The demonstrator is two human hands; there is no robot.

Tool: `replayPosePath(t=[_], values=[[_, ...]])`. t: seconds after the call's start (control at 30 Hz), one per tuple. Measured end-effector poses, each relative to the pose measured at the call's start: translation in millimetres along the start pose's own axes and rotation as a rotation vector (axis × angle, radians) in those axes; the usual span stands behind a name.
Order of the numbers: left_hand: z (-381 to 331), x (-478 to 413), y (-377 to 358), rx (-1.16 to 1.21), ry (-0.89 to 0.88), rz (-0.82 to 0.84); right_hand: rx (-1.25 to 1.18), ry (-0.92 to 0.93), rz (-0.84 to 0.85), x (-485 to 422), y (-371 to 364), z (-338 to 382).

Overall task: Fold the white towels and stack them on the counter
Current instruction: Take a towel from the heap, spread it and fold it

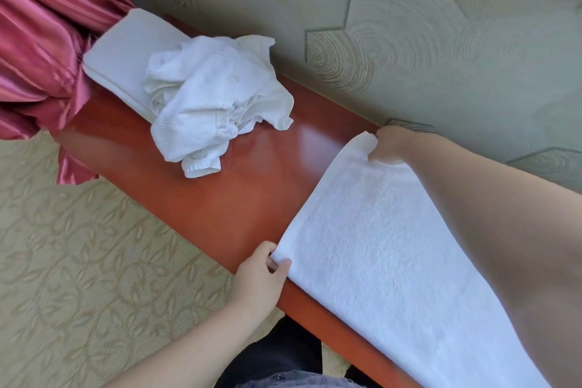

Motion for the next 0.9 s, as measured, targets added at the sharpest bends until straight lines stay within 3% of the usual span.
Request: replayPosePath(t=[0.17, 0.43, 0.57, 0.7, 0.9], values=[[5, -2, 0, 0.145, -0.031, 0.012, -0.184, 0.009, -0.062, 10, 10, -6], [-16, 39, 24, 0.162, -0.148, -0.191, -0.357, 0.13, -0.261, 64, 43, -37], [-49, 81, 17, 0.312, -0.115, -0.116, -0.43, 0.115, -0.277, 95, 55, -75], [-100, 134, -5, 0.27, -0.365, -0.062, -0.581, 0.068, -0.261, 128, 46, -115], [-143, 187, -60, 0.027, -0.76, -0.013, -1.223, -0.154, -0.014, 159, 0, -179]])
Point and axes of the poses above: each hand's wrist, its own x-axis away from the middle knuckle, its own y-axis out of the back of the hand, z = x × y, the point moved 5 cm from there along -x, towards the middle knuckle, and after that the axes turned 10 degrees about -z, right-handed, at the moved point
